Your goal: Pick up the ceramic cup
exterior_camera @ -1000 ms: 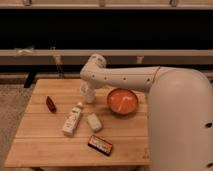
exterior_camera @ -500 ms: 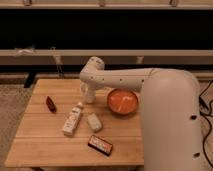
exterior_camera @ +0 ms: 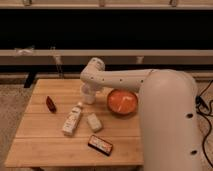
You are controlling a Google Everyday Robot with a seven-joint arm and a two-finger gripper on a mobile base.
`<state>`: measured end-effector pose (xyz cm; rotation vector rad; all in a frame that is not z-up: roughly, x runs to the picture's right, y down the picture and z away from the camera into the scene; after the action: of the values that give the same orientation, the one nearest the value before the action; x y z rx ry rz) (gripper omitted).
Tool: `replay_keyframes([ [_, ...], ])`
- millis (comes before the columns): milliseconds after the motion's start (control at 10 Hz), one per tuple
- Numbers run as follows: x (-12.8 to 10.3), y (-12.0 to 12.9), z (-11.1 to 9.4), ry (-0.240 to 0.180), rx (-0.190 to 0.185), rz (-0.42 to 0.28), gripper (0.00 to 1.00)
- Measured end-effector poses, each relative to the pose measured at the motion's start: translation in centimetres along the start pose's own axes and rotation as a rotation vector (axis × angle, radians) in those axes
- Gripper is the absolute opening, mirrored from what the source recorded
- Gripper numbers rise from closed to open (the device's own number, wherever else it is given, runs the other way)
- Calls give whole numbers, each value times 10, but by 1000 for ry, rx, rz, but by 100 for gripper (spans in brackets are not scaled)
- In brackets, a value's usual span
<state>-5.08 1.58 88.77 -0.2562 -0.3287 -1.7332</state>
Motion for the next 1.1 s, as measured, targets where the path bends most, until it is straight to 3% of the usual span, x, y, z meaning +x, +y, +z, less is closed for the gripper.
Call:
replay_keyframes([
  [300, -1, 4, 2, -33, 23, 14, 3],
  [400, -2, 9, -2, -42, 36, 19, 0],
  [1100, 13, 21, -78, 19, 190, 27, 0],
])
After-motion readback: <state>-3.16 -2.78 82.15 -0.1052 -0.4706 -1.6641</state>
